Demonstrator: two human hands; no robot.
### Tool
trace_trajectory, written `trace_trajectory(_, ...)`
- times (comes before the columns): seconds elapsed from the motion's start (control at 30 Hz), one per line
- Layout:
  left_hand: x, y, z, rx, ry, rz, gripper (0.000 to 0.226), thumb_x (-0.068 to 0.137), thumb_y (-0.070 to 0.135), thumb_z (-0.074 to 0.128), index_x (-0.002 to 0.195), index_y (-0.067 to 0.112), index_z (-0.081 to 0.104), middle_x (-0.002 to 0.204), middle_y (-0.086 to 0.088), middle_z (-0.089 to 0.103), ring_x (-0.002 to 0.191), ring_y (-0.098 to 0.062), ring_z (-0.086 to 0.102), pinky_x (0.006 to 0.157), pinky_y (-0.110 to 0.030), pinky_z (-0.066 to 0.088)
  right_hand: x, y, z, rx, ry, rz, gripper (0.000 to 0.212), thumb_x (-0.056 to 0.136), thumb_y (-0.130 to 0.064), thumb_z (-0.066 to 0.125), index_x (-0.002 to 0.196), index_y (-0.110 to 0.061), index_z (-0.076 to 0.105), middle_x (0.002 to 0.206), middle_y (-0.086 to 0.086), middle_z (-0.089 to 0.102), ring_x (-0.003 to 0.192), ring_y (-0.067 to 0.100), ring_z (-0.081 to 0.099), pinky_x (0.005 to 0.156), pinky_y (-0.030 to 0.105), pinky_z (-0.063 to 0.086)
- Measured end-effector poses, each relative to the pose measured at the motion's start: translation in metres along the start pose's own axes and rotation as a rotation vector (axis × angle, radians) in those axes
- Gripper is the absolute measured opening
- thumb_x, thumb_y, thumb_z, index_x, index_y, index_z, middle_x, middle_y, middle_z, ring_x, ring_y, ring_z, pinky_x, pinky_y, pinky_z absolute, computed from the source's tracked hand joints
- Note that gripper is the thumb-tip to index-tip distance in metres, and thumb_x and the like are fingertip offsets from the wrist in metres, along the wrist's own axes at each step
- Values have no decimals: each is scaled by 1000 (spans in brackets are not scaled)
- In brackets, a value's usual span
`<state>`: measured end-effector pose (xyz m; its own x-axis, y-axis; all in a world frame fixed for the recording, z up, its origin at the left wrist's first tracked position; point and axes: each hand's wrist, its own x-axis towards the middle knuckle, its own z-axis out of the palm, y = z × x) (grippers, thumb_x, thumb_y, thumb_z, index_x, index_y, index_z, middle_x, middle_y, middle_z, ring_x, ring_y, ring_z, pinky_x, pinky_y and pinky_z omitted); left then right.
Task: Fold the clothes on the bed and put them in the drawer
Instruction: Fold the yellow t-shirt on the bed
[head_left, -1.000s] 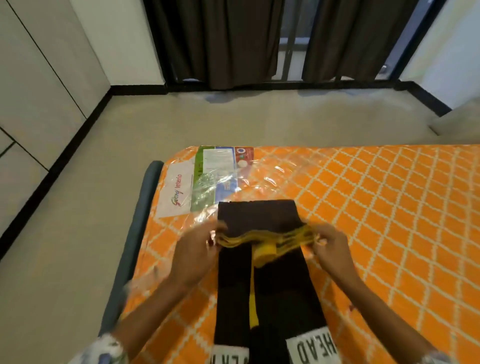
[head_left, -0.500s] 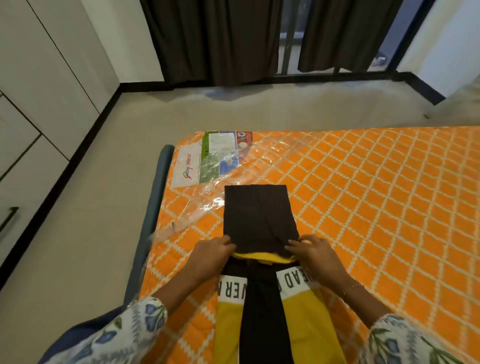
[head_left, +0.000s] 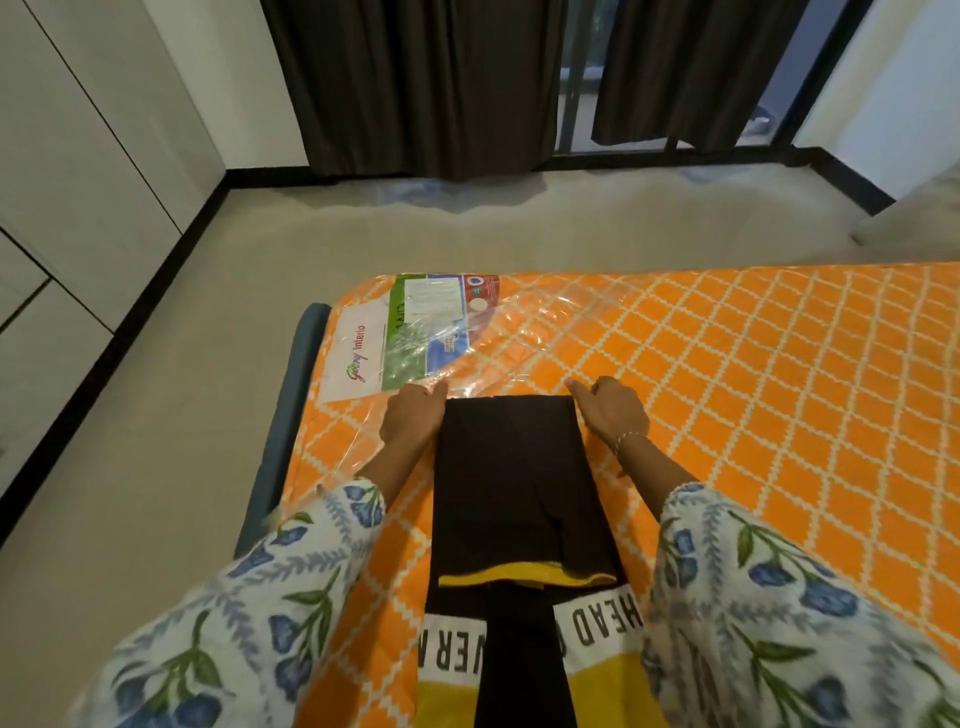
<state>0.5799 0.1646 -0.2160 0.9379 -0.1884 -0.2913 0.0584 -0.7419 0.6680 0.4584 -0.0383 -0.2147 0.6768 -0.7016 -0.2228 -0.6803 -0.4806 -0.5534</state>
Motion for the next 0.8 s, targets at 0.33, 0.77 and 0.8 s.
trace_trajectory(0.33, 31, -17, -3, 193, 85, 224, 31, 96, 18, 44, 71, 6, 59, 76, -12, 58, 74, -27, 54, 63, -29, 35, 35, 11, 4, 55, -101, -76, 30, 91, -6, 44, 63, -4, 52, 73, 7, 52, 75, 26, 44, 56, 30, 27)
trace_trajectory(0.77, 16, -19, -9, 216, 32, 248, 15, 86, 24, 60, 76, 13, 64, 81, -5, 64, 83, -24, 61, 66, -29, 43, 25, -18, 26, -1, -136, -324, 20, 91, -25, 58, 92, -8, 68, 91, 10, 65, 84, 25, 58, 66, 26, 35)
trace_trajectory(0.8, 15, -20, -9, 252, 13, 293, 14, 87, 22, 60, 77, 14, 64, 83, -5, 65, 84, -24, 61, 67, -29, 43, 26, -19, 27, -32, -143, -357, 16, 91, -19, 59, 91, -7, 70, 94, 11, 66, 88, 25, 59, 68, 25, 34)
